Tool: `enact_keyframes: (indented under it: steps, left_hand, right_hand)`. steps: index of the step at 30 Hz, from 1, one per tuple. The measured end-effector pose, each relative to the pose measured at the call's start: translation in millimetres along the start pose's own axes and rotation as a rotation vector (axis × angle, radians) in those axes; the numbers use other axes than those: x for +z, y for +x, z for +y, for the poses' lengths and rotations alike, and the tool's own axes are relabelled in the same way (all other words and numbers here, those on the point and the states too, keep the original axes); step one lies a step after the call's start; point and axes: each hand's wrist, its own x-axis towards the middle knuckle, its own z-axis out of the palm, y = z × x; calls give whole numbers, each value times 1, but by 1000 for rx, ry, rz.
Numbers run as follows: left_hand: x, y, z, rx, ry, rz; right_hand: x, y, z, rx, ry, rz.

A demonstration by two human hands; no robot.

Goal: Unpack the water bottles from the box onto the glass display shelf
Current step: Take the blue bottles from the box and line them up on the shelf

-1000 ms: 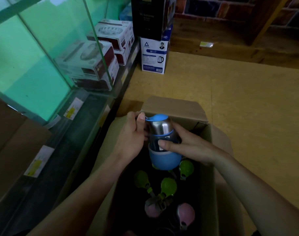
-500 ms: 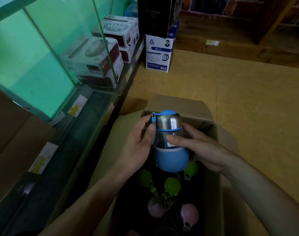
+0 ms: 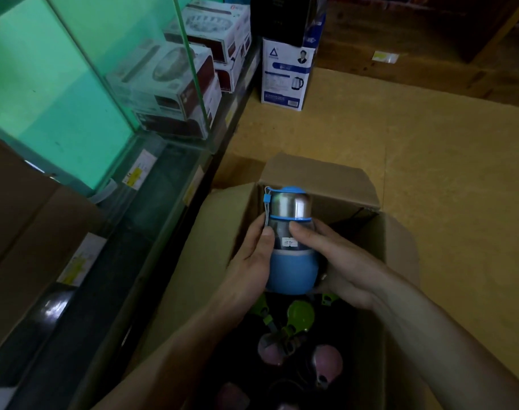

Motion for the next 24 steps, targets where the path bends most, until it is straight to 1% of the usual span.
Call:
enact_keyframes:
  steps: [5, 9, 13, 16, 20, 24]
  left_hand:
    - [2, -18, 5, -62, -43, 51]
    - [-1, -51, 21, -224, -144, 86]
    - [-9, -89, 39, -358, -235, 37]
    - [-10, -111, 44, -396, -237, 39]
    - [-4, -147, 51, -525, -269, 99]
    - [5, -191, 80, -568, -271, 137]
  right_hand:
    - [13, -19, -5, 101, 86, -7]
    - [34, -41, 4, 174, 174, 19]
    - [49, -75, 14, 214, 238, -7]
    - [52, -99, 14, 208, 237, -11]
    - [55, -134, 15, 243, 223, -59]
    - [65, -182, 6, 260, 186, -21]
